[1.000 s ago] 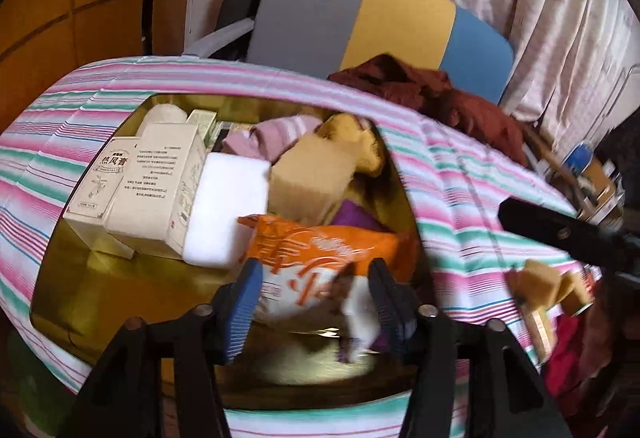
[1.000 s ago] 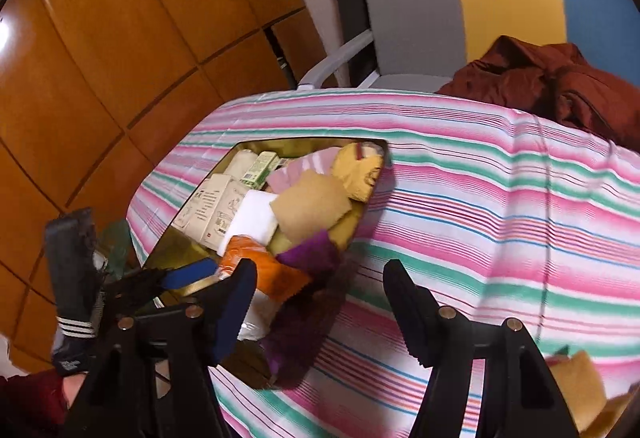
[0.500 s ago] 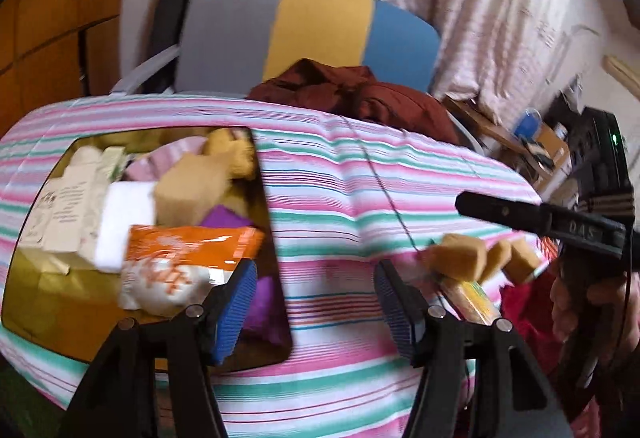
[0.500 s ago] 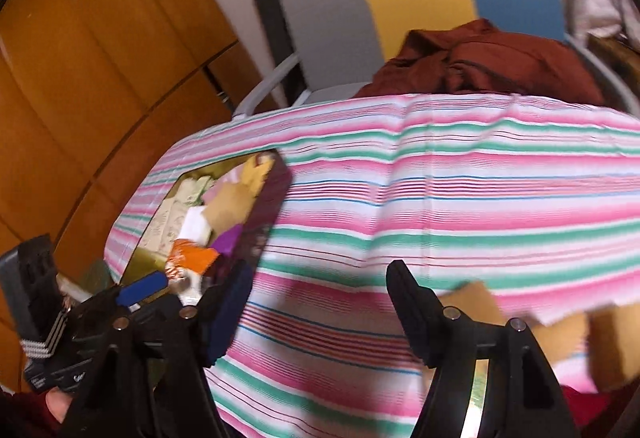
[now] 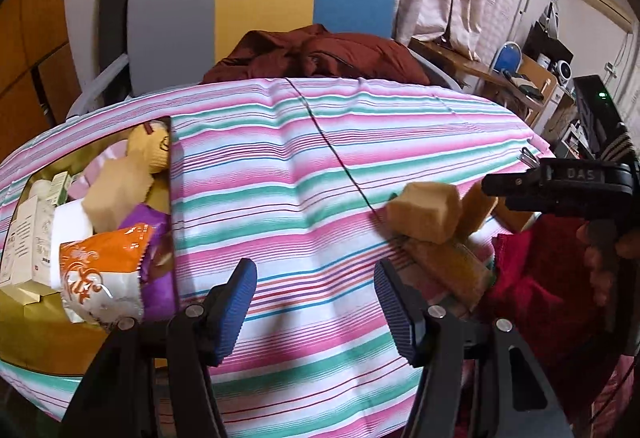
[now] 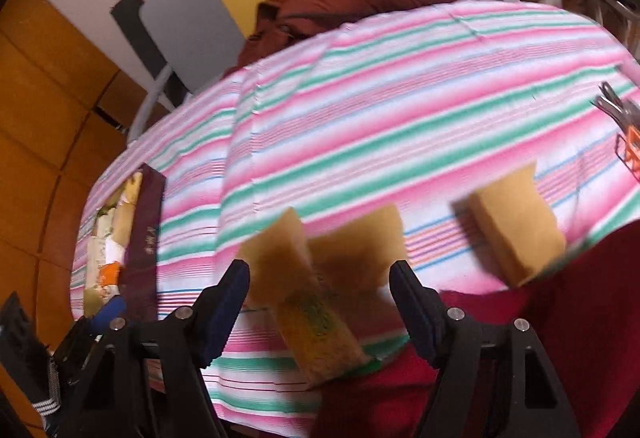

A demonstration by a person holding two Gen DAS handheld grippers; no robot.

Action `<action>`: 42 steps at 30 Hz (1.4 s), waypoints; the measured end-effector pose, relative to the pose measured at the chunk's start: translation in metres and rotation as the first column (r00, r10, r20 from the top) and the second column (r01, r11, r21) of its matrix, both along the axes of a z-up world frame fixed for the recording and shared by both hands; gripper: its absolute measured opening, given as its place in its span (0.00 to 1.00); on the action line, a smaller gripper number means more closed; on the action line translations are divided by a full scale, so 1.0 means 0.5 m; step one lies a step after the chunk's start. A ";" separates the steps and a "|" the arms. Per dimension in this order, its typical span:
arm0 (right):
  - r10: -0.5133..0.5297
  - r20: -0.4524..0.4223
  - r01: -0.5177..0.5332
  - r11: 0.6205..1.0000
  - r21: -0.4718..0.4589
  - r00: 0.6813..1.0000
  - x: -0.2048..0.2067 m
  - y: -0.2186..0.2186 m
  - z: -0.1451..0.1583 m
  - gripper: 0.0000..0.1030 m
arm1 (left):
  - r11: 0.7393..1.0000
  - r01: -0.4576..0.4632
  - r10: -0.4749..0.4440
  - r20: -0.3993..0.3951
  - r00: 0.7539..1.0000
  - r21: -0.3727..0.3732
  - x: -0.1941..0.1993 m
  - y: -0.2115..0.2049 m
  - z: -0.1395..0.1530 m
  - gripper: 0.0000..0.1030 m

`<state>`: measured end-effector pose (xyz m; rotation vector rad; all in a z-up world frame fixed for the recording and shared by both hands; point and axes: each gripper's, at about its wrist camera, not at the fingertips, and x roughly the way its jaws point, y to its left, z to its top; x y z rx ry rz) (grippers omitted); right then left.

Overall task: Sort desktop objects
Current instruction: 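Grasp a yellow sponge with the right tool while the left tool grasps another yellow sponge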

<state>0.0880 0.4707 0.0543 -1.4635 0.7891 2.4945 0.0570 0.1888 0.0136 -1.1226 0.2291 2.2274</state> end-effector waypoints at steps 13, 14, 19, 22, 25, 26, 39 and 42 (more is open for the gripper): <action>0.054 -0.122 -0.065 0.994 -0.087 0.991 -0.095 0.027 -0.015 0.79 | 1.000 -0.017 0.017 0.031 0.999 -0.014 -0.010 0.002 -0.012 0.60; 0.050 -0.150 -0.060 0.996 -0.066 0.987 -0.099 0.035 0.001 0.79 | 1.000 -0.017 0.017 0.035 0.999 -0.011 -0.012 0.002 -0.013 0.60; 0.063 -0.120 -0.044 0.987 0.154 0.991 -0.105 0.043 0.040 0.84 | 1.000 0.013 -0.014 0.071 0.997 0.024 -0.012 0.018 -0.021 0.60; 0.093 -0.031 -0.085 0.976 0.201 0.995 -0.119 0.041 0.016 0.84 | 0.997 0.064 -0.069 0.093 0.993 0.049 -0.007 0.049 -0.023 0.60; 0.080 -0.013 -0.077 0.983 0.167 0.997 -0.116 0.048 -0.014 0.84 | 0.988 0.134 -0.140 0.082 0.987 0.076 0.000 0.091 -0.017 0.64; 0.070 -0.021 -0.066 0.988 0.140 0.997 -0.114 0.053 -0.022 0.84 | 0.982 0.164 -0.172 0.089 0.981 0.088 0.001 0.113 -0.015 0.64; -0.030 -0.016 0.031 0.999 0.017 0.999 -0.095 0.106 -0.049 0.84 | 0.973 0.222 -0.227 0.105 0.968 0.056 -0.065 0.269 -0.088 0.55; -0.009 -0.011 0.009 1.000 0.024 1.000 -0.100 0.098 -0.051 0.84 | 0.984 0.147 -0.162 0.172 0.972 0.099 -0.113 0.232 -0.105 0.40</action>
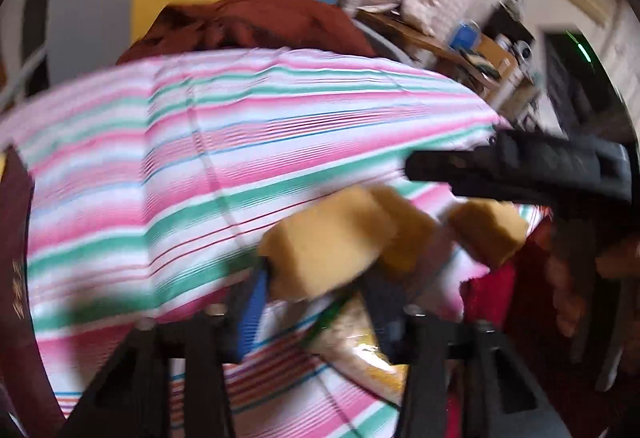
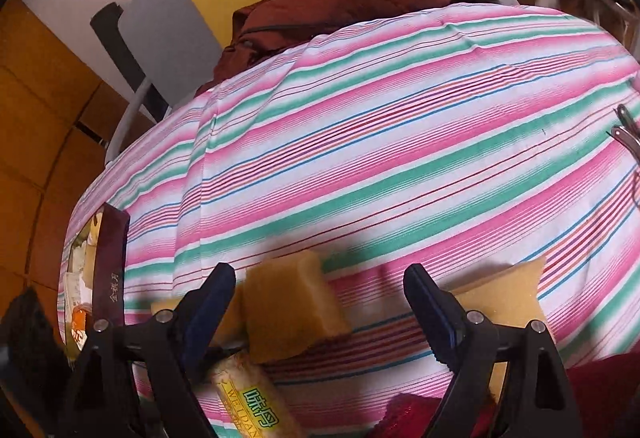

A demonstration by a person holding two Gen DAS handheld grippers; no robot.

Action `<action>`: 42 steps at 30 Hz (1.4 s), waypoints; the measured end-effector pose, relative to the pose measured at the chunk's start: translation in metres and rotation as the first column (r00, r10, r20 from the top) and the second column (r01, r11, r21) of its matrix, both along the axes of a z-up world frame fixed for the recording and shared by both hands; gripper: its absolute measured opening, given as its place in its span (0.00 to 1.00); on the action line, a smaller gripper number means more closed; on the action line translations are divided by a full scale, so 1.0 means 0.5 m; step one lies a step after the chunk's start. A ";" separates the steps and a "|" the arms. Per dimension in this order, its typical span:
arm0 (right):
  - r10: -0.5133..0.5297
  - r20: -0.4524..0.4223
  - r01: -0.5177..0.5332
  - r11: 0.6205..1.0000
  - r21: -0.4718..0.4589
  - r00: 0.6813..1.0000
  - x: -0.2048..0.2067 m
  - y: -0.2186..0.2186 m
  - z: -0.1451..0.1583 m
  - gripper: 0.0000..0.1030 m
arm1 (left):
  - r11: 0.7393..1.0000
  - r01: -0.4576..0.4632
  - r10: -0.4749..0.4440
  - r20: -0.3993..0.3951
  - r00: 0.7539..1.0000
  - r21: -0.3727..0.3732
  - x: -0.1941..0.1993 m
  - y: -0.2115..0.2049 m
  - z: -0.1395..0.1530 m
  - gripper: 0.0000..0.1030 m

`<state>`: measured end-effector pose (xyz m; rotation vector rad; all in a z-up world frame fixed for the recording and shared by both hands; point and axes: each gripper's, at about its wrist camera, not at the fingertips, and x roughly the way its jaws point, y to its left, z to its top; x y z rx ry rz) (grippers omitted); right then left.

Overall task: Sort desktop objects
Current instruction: 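Grasp a yellow sponge with the right tool while the left tool grasps another yellow sponge, then carry both yellow sponges over the gold tray and open both tools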

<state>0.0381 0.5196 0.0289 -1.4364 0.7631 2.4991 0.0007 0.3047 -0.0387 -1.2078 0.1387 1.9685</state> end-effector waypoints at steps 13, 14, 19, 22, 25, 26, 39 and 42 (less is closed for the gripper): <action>0.185 0.173 -0.214 0.962 0.171 0.967 -0.039 -0.091 -0.047 0.76 | 0.993 -0.110 0.108 0.032 0.994 0.042 -0.062 -0.098 -0.009 0.57; 0.207 0.189 -0.240 0.956 0.171 0.960 -0.043 -0.100 -0.055 0.63 | 0.995 -0.095 0.094 0.028 0.995 0.041 -0.063 -0.082 -0.005 0.57; 0.234 0.217 -0.276 0.943 0.188 0.948 -0.042 -0.116 -0.061 0.55 | 0.998 -0.057 0.056 0.037 0.998 0.025 -0.071 -0.015 0.006 0.59; 0.129 0.193 -0.168 0.966 0.198 0.973 -0.025 -0.069 -0.050 0.55 | 0.996 -0.089 0.087 0.064 0.994 0.020 -0.081 0.010 0.008 0.59; 0.022 0.167 -0.050 0.986 0.161 0.986 -0.008 -0.016 -0.044 0.56 | 0.995 -0.092 0.089 0.111 0.990 0.023 -0.081 0.045 0.012 0.60; 0.010 0.162 -0.034 0.989 0.146 0.987 -0.005 -0.008 -0.043 0.56 | 0.996 -0.085 0.083 0.112 0.990 0.013 -0.078 0.056 0.014 0.61; -0.018 0.157 0.004 0.996 0.094 0.987 -0.013 -0.004 -0.051 0.56 | 0.983 -0.146 0.151 0.036 0.988 -0.114 -0.105 0.089 -0.026 0.66; -0.009 0.154 -0.004 0.997 0.082 0.988 -0.010 -0.001 -0.051 0.56 | 0.990 -0.111 0.112 0.010 0.994 -0.082 -0.098 0.079 -0.031 0.59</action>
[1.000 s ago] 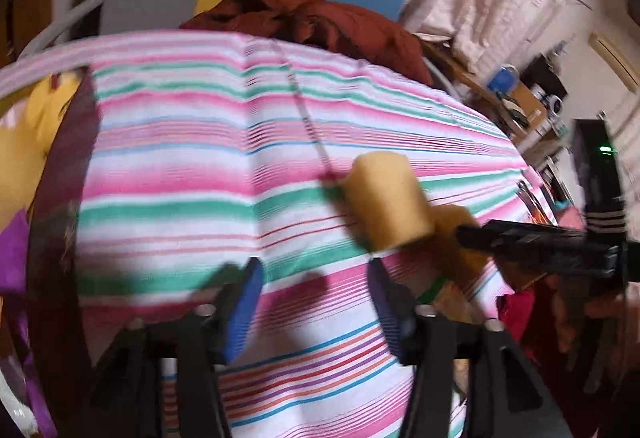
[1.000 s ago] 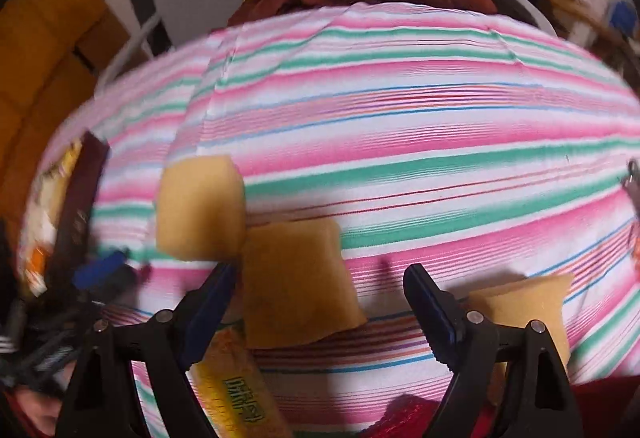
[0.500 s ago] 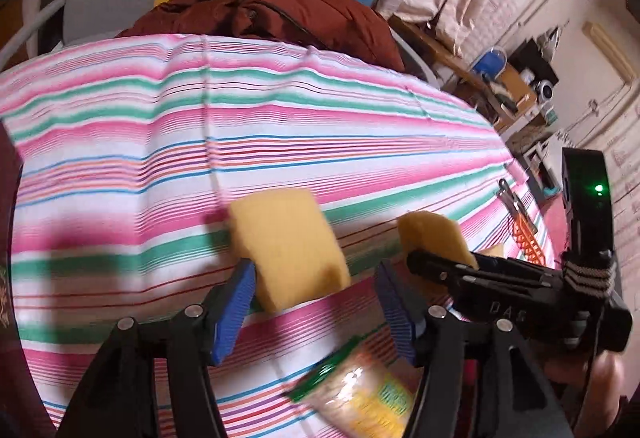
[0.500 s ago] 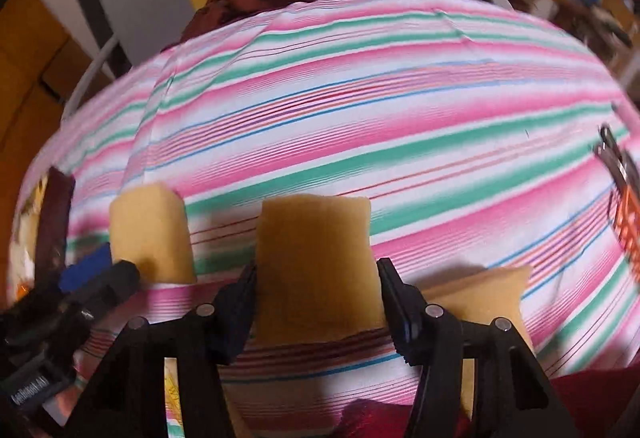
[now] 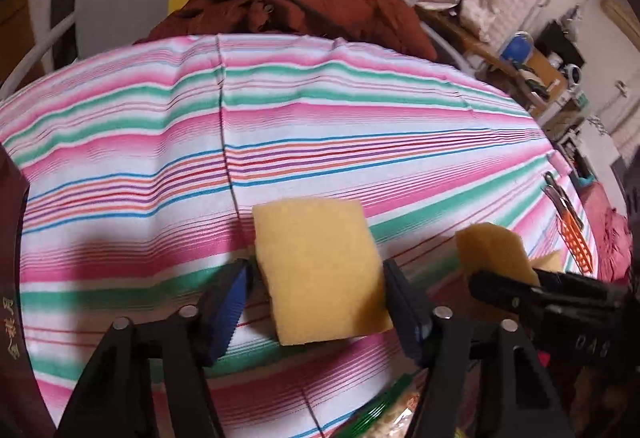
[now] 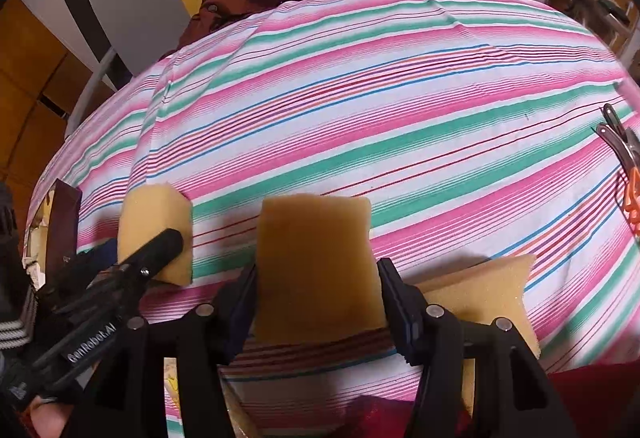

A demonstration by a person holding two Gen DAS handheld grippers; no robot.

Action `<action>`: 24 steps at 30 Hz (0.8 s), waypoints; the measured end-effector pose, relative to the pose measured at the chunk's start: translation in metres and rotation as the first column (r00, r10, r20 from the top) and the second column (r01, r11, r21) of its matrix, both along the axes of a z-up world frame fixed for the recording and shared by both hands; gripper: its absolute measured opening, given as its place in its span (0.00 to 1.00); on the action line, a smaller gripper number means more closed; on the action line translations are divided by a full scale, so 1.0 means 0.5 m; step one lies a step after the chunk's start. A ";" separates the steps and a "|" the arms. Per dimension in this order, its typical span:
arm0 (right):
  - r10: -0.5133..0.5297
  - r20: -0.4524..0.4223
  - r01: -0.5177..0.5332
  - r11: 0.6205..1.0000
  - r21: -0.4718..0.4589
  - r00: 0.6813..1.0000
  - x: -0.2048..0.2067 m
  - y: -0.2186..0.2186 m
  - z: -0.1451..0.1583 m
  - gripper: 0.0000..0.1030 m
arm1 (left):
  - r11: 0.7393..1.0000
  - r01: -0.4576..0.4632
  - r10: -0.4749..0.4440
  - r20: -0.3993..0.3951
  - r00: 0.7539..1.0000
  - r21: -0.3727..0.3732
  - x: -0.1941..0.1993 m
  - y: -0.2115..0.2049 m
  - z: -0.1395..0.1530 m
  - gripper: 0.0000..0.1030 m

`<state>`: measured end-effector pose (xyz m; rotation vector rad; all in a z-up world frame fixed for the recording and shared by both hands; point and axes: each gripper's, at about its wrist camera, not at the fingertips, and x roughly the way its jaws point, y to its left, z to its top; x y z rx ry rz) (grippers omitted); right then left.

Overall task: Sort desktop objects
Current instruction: 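Carry both yellow sponges over the gold tray and open both tools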

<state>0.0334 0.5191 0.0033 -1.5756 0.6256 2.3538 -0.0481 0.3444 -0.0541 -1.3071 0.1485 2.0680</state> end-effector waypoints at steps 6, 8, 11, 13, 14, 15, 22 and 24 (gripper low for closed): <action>0.004 -0.013 -0.004 1.000 -0.009 1.000 0.000 0.000 0.001 0.56 | 0.999 0.052 -0.053 -0.081 0.995 -0.014 0.029 -0.005 0.000 0.57; 0.001 -0.016 -0.002 1.000 -0.013 1.000 0.001 0.000 0.002 0.56 | 0.999 0.044 -0.043 -0.072 0.996 0.006 0.029 -0.011 -0.002 0.57; 0.000 -0.017 0.000 1.000 -0.010 1.000 0.003 0.001 0.003 0.56 | 0.999 0.030 -0.029 -0.059 0.998 0.021 0.024 -0.011 -0.005 0.58; 0.002 -0.016 -0.002 1.000 -0.009 1.000 0.002 0.001 0.003 0.56 | 0.999 0.031 -0.031 -0.065 0.997 0.011 0.024 -0.006 -0.006 0.59; 0.003 -0.015 -0.003 1.000 -0.007 1.000 0.003 0.001 0.003 0.56 | 0.999 0.037 -0.037 -0.075 0.996 -0.003 0.027 -0.002 -0.007 0.59; 0.004 -0.017 -0.005 1.000 -0.010 1.000 0.003 0.000 0.004 0.56 | 0.999 0.046 -0.048 -0.095 0.994 -0.023 0.032 0.003 -0.007 0.59; 0.014 -0.051 -0.015 1.000 -0.009 0.999 0.003 -0.003 0.014 0.56 | 0.999 0.040 -0.041 -0.113 0.993 -0.010 0.048 -0.014 -0.003 0.50; 0.017 -0.046 -0.017 1.000 0.005 0.999 0.001 -0.006 0.013 0.56 | 1.000 0.030 -0.029 -0.087 0.996 0.008 0.049 -0.028 -0.001 0.49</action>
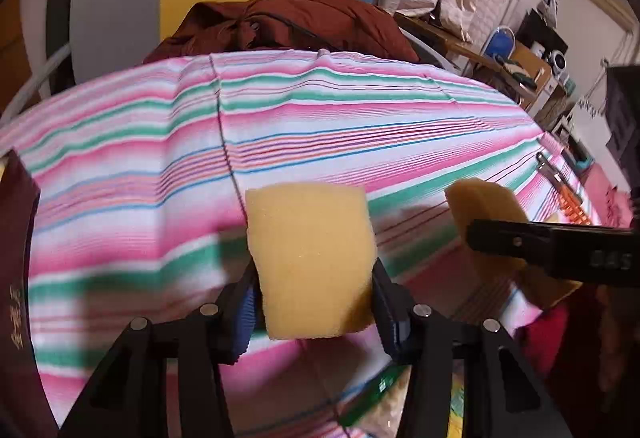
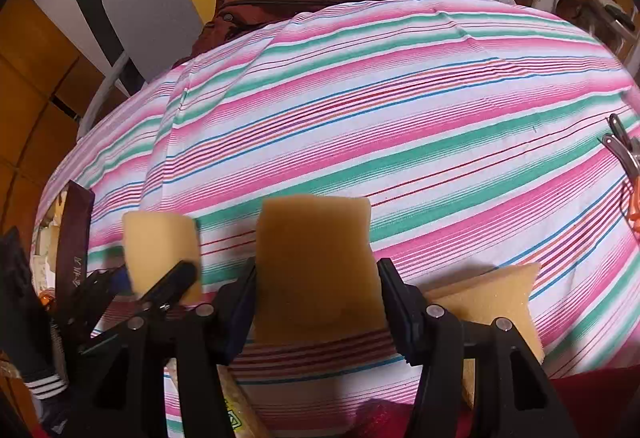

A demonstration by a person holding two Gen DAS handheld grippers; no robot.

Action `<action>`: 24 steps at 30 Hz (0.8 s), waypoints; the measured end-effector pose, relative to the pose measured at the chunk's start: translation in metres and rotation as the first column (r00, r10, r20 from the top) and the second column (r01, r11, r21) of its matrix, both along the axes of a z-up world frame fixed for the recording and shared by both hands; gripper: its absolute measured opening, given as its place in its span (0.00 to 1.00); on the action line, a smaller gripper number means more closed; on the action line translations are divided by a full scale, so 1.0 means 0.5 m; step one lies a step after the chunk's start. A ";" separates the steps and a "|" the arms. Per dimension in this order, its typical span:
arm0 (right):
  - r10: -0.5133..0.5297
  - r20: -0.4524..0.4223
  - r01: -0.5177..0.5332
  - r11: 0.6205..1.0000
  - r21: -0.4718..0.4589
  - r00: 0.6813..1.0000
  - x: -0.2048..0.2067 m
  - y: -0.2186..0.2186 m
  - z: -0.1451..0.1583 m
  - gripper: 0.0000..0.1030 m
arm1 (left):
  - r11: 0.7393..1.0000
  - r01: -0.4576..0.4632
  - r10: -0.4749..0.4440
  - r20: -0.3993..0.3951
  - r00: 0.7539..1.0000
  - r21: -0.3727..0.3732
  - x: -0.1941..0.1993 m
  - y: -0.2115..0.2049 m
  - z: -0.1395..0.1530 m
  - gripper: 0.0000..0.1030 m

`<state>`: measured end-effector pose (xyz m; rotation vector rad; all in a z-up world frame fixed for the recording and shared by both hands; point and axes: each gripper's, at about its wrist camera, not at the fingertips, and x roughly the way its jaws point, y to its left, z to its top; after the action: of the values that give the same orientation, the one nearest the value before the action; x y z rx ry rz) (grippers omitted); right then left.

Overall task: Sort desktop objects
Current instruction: 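Carry both yellow sponges over the gold tray and open both tools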

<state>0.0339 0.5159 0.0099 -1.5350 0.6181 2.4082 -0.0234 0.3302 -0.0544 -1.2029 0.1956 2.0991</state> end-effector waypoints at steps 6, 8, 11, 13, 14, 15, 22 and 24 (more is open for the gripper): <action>-0.007 0.003 0.006 1.000 0.009 1.000 -0.002 0.002 -0.002 0.56 | 0.999 -0.012 0.013 -0.008 1.000 0.033 0.025 -0.054 0.023 0.49; 0.001 -0.003 -0.001 1.000 0.015 1.000 -0.003 -0.002 0.000 0.56 | 0.999 -0.007 0.008 -0.023 1.000 0.044 0.037 -0.072 0.035 0.49; 0.025 0.003 -0.025 0.999 0.030 1.000 -0.007 -0.016 -0.002 0.56 | 0.998 -0.002 0.004 -0.024 1.000 0.060 0.049 -0.098 0.048 0.49; 0.040 0.012 -0.040 0.998 0.039 0.999 -0.009 -0.027 -0.004 0.56 | 0.998 -0.011 0.013 -0.022 1.000 0.063 0.055 -0.118 0.054 0.49; 0.047 0.012 -0.047 0.998 0.039 0.999 -0.010 -0.033 -0.003 0.56 | 0.998 -0.016 0.018 -0.023 1.000 0.064 0.057 -0.128 0.057 0.49; 0.057 0.007 -0.057 0.998 0.039 0.998 -0.010 -0.041 -0.001 0.56 | 0.998 -0.021 0.023 -0.023 0.999 0.067 0.059 -0.141 0.060 0.49; 0.138 -0.048 -0.136 0.989 0.052 0.989 0.001 -0.110 0.038 0.56 | 0.994 -0.065 0.067 -0.022 0.997 0.086 0.073 -0.221 0.087 0.49; 0.167 -0.056 -0.165 0.985 0.046 0.984 0.001 -0.140 0.048 0.56 | 0.992 -0.077 0.080 -0.028 0.996 0.096 0.078 -0.245 0.099 0.49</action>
<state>0.0343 0.4459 0.0340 -1.5596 0.4648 2.5806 0.0155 0.2075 -0.0049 -1.1379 0.0627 2.1717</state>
